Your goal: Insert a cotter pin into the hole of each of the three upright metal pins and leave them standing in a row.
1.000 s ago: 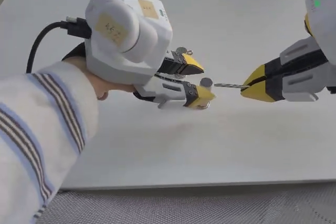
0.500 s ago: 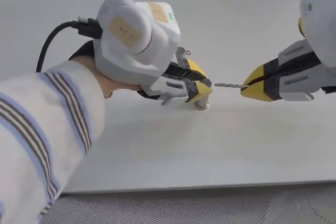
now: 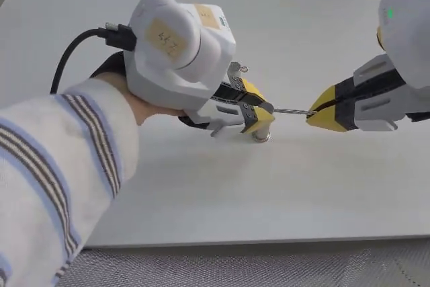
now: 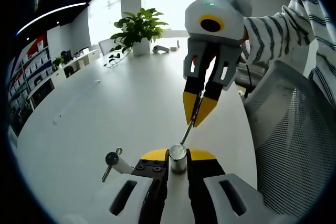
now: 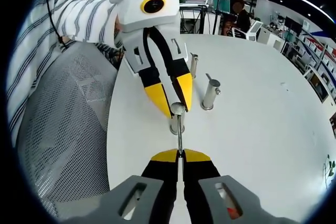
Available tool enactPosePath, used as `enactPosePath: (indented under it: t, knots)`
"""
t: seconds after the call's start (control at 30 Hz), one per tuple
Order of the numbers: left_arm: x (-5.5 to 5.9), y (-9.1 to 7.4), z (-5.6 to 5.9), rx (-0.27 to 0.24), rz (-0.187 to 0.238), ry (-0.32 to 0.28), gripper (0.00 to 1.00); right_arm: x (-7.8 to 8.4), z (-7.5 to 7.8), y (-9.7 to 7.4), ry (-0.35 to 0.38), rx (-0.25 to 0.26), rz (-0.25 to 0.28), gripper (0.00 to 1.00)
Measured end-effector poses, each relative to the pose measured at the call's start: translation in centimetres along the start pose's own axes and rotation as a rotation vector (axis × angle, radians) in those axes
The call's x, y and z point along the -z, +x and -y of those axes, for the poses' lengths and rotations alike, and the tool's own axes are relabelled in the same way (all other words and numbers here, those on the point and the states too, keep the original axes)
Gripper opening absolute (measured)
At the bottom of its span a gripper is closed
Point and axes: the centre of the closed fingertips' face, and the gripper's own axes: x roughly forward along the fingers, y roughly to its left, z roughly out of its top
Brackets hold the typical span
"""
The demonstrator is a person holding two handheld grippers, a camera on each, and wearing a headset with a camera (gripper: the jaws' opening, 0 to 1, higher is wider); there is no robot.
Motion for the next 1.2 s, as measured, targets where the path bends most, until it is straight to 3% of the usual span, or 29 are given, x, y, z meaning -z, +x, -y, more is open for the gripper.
enactPosePath:
  t: [0.6,1.2]
  knots:
    - [0.0,-0.1,-0.1,-0.008,-0.006,-0.011,0.09,-1.1,0.1,1.6,-0.003,-0.005,-0.004,0.00]
    - [0.1,0.0,-0.2,-0.012,-0.012,-0.026,0.09,-3.1,-0.4,2.8,-0.094,-0.025,0.033,0.00]
